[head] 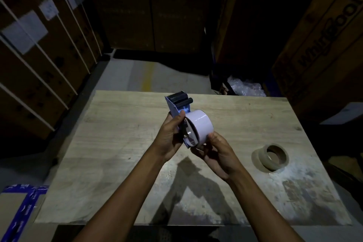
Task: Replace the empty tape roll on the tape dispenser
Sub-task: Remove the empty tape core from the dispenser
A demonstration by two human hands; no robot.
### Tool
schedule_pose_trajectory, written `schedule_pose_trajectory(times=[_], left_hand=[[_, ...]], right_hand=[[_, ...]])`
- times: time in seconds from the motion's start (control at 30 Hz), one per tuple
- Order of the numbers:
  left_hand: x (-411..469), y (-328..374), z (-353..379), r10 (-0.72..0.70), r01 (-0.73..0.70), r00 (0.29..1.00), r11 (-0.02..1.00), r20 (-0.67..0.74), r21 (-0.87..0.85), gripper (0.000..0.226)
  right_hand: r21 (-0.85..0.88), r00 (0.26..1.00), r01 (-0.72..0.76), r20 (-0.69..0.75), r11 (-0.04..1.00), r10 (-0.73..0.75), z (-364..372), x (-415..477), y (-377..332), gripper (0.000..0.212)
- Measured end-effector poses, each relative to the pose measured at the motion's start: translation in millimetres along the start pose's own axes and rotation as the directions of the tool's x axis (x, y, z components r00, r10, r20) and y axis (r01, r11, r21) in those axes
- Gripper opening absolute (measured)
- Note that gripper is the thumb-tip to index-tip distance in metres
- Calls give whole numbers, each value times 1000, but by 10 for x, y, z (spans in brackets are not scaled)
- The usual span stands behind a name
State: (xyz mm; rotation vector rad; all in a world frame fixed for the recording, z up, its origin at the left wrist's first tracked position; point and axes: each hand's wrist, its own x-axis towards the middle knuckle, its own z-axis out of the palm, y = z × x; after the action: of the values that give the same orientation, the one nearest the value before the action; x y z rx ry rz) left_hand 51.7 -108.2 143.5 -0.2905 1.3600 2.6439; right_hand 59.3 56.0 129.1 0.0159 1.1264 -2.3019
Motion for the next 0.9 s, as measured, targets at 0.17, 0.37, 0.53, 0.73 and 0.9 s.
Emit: schedule_pose_trajectory(times=[0.17, 0.37, 0.53, 0.73, 0.9], left_hand=[[-12, 80, -18, -13, 10, 999, 995, 33, 96, 32], [11, 81, -27, 32, -15, 995, 984, -92, 179, 56], [53, 85, -26, 63, -25, 977, 983, -205, 184, 62], [119, 132, -54, 14, 40, 972, 974, -233, 225, 49], [130, 158, -100, -86, 95, 986, 993, -141, 64, 80]], right_hand=[[215, 996, -80, -22, 973, 87, 93, 17, 17, 89], [-57, 978, -152, -156, 987, 141, 191, 77, -20, 66], [-496, 920, -59, -364, 866, -146, 371, 146, -42, 55], [-352, 882, 61, -419, 934, -215, 465, 330, -91, 58], [-6, 910, 66, -411, 998, -62, 586, 407, -84, 39]])
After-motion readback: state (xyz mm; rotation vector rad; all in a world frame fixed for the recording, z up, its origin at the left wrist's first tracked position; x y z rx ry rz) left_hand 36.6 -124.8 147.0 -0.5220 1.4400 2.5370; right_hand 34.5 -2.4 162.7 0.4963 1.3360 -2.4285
